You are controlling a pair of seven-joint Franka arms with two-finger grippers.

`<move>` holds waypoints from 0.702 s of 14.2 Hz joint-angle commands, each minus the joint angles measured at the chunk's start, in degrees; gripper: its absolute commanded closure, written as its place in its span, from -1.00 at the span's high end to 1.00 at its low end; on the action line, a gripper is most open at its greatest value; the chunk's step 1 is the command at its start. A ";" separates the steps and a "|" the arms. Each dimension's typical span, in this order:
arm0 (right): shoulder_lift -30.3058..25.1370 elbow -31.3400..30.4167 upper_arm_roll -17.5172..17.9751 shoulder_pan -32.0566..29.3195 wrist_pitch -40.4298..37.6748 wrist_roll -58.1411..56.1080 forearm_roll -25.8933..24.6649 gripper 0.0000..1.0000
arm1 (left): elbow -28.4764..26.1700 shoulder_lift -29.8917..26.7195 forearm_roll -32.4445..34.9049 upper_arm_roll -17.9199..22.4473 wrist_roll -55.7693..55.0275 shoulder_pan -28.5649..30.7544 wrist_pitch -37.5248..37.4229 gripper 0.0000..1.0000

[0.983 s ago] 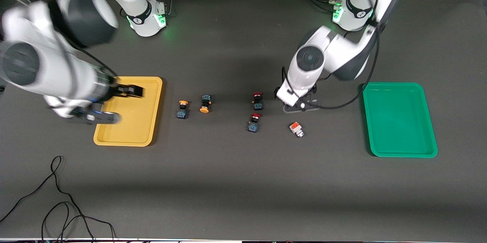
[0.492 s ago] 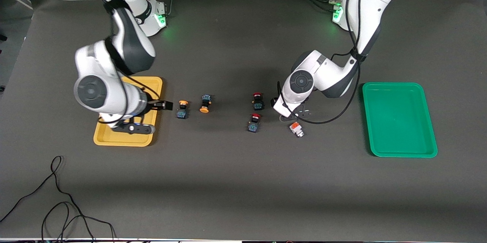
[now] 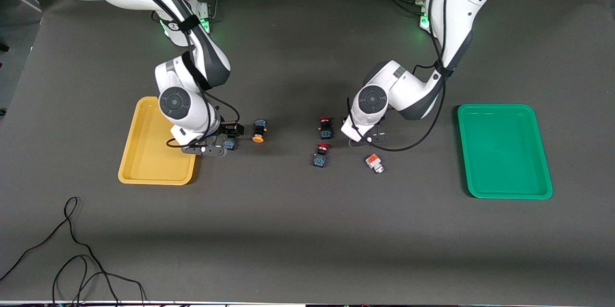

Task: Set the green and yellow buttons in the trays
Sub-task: 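Grasp the green button with the left gripper while the right grasps yellow button, then place the green button in the green tray while the right gripper places yellow button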

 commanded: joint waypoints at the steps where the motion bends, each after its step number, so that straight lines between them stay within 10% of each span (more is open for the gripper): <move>1: -0.28 -3.91 -0.88 0.83 5.57 0.08 -0.64 1.00 | -1.11 -2.51 1.06 0.43 -1.64 0.06 -0.37 -0.82; 9: 7.19 -4.00 -0.96 0.83 17.27 0.26 -0.64 1.00 | 13.56 -17.10 -3.50 0.43 8.44 10.58 -27.59 -0.90; 10: 7.19 -4.09 -1.05 0.83 17.36 0.26 -0.64 0.64 | 13.31 -18.94 -3.59 0.43 12.91 14.27 -29.01 -0.90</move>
